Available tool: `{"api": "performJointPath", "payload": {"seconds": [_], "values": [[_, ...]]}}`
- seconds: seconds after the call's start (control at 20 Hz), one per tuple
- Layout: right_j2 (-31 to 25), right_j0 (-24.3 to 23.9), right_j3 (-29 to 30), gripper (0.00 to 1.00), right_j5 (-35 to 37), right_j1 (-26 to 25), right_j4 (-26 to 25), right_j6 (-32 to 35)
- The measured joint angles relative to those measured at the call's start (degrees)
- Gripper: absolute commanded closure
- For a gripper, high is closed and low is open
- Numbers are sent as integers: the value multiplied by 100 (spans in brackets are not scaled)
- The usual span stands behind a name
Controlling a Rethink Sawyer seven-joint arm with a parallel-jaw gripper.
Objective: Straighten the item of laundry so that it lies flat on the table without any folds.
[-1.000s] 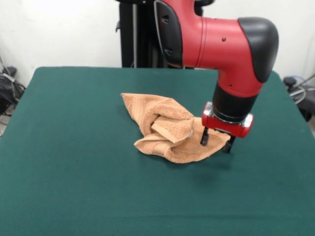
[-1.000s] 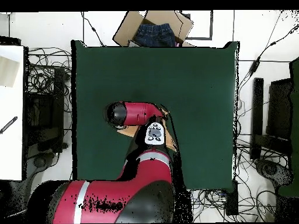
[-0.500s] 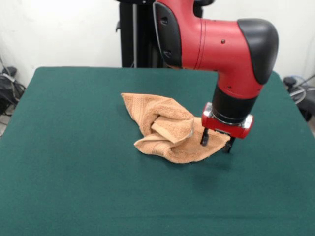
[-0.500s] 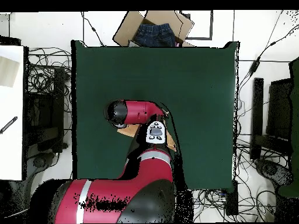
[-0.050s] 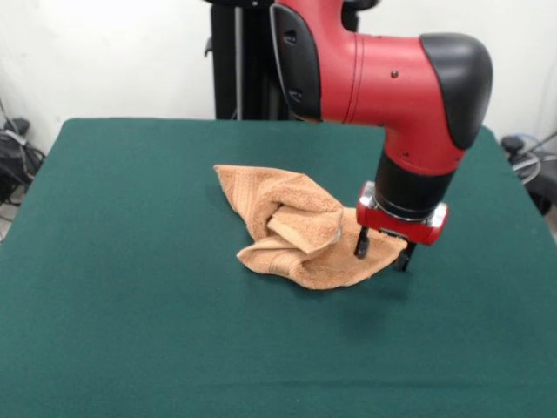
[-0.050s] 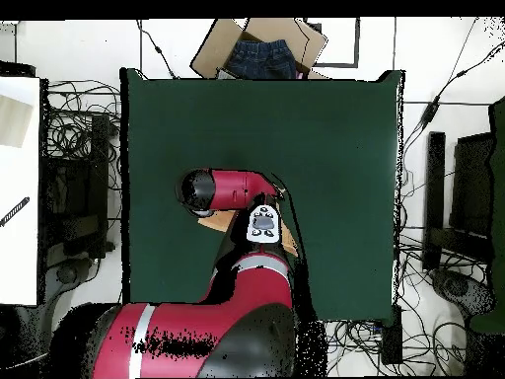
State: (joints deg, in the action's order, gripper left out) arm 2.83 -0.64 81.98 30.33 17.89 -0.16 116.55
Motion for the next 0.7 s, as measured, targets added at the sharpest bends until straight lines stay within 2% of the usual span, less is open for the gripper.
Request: {"api": "performJointPath", "payload": {"seconds": [0.7], "values": [[-153,-188,241,0,-300,98,4,1]]}}
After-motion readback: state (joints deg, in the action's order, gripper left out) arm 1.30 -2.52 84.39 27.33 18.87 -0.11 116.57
